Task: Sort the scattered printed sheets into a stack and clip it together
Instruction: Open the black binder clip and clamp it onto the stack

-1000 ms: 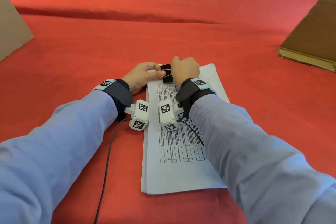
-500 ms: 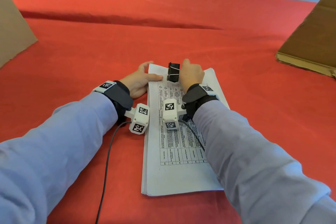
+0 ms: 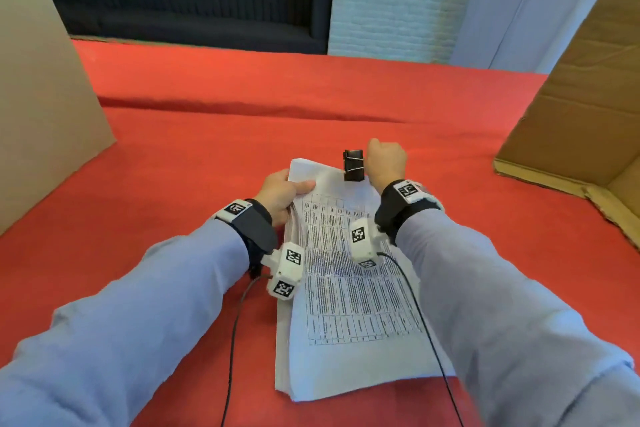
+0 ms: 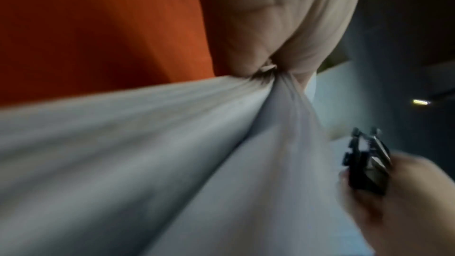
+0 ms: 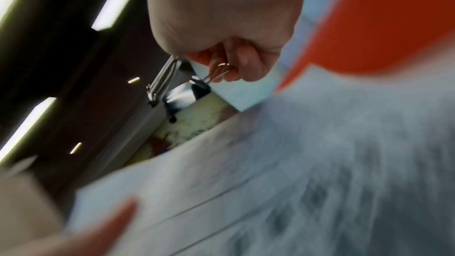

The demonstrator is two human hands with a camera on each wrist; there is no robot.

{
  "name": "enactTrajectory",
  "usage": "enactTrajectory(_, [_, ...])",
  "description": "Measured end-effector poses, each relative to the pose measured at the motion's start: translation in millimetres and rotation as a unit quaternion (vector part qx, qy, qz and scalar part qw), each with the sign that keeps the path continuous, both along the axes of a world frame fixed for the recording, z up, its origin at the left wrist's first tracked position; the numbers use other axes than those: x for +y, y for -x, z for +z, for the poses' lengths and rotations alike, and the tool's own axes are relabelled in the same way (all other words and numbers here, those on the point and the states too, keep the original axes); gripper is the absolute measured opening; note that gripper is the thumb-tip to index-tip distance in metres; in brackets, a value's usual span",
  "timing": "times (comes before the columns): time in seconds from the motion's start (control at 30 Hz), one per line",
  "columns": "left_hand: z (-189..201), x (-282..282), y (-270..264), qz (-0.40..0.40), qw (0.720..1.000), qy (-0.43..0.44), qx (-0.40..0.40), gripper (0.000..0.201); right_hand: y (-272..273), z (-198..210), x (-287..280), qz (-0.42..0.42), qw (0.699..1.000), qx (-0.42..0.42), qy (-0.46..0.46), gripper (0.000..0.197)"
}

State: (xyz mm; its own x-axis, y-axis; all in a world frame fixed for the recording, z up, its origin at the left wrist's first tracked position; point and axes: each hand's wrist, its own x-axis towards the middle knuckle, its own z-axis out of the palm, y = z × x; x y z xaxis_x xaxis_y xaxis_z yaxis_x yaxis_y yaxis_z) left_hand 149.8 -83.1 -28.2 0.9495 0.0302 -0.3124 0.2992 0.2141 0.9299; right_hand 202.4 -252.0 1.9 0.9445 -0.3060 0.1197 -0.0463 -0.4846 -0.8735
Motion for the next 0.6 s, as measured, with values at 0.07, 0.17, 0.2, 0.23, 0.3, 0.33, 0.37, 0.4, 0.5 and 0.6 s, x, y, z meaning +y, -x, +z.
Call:
enactTrajectory(0.07, [9.9, 1.8, 7.5, -0.016, 0.998, 0.004, -0.065, 0.025, 0.0, 34.1, -5.4, 0.070, 0.967, -0.139, 0.203, 0.050])
enactTrajectory(0.17, [26.2, 2.3, 21.7, -0.056, 0.989, 0.025, -0.137, 0.018, 7.1, 69.0, -13.3, 0.140, 0.833, -0.327, 0.424, 0.047])
enactTrajectory(0.2, [31.1, 1.8, 25.8, -0.061, 0.985, 0.035, -0.155, 0.018, 8.0, 74.6, -15.0, 0.156, 0.776, -0.390, 0.470, 0.045])
enactTrajectory(0.23, [35.3, 0.6, 29.0, -0.063, 0.982, 0.040, -0.175, 0.019, 9.6, 80.0, -16.8, 0.171, 0.731, -0.427, 0.504, 0.044])
enactTrajectory(0.3, [42.1, -1.3, 34.2, -0.062, 0.973, 0.039, -0.218, 0.020, 10.5, 91.7, -16.8, 0.187, 0.672, -0.481, 0.531, 0.042])
enactTrajectory(0.33, [45.1, -2.4, 36.8, -0.057, 0.969, 0.031, -0.237, 0.021, 12.5, 98.2, -17.0, 0.192, 0.656, -0.497, 0.535, 0.042])
enactTrajectory(0.37, [47.2, -3.2, 38.6, -0.051, 0.966, 0.020, -0.254, 0.021, 14.6, 103.7, -17.5, 0.197, 0.647, -0.505, 0.536, 0.041])
enactTrajectory(0.4, [49.0, -4.0, 40.7, -0.045, 0.962, 0.010, -0.270, 0.020, 15.9, 107.3, -17.8, 0.200, 0.643, -0.514, 0.532, 0.041])
enactTrajectory(0.5, [53.2, -5.3, 44.4, -0.027, 0.955, -0.007, -0.296, 0.020, 19.0, 112.2, -16.8, 0.217, 0.649, -0.527, 0.504, 0.049])
enactTrajectory(0.6, [54.5, -6.9, 47.0, -0.011, 0.950, -0.016, -0.313, 0.022, 22.1, 113.7, -13.7, 0.222, 0.663, -0.526, 0.484, 0.061])
